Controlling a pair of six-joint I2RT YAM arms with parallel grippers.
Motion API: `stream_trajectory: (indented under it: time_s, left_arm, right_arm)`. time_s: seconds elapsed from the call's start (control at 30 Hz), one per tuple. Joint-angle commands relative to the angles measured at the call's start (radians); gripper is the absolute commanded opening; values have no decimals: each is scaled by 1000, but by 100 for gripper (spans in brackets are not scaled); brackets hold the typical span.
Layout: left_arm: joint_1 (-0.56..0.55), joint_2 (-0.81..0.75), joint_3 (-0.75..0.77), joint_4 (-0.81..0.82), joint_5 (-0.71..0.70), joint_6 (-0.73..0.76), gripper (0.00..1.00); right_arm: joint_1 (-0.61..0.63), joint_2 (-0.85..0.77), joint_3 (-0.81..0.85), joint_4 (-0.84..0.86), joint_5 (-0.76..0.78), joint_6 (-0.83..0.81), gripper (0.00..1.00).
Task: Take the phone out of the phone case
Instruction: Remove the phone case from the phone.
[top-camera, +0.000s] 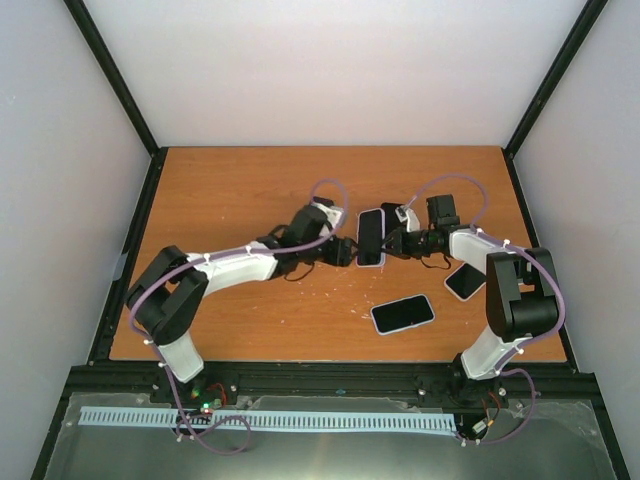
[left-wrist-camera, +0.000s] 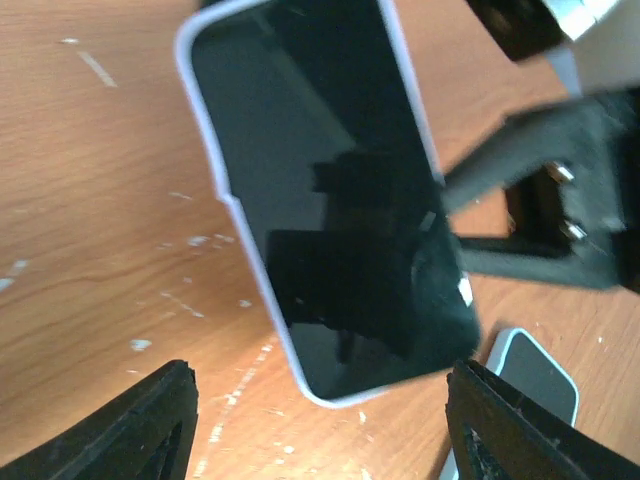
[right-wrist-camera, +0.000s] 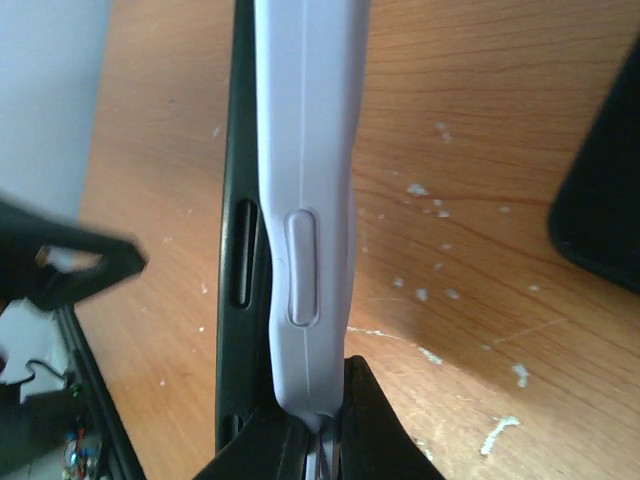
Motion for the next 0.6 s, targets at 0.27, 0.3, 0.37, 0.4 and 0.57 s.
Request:
stream_trajectory:
  time_s: [0.27,0.3,0.37,0.4,0.57]
  left_arm:
    - [-267,158,205,-31,-526,360,65]
    - [-275,181,232,-45,-539,374,64]
    - [-292,221,274,-68,-578,398,62]
    - [-301,236,286,-69,-600,418,62]
    - [-320,290,321,-63,-671,467,57]
  right_arm:
    - [-1,7,12,13,99,168,3]
    - [-1,14,16,9,96,171,3]
    - [-1,23,19,3,89,171,3]
    - [-1,25,19,2,86,170,3]
    - [-1,30,21,-2,70,173,3]
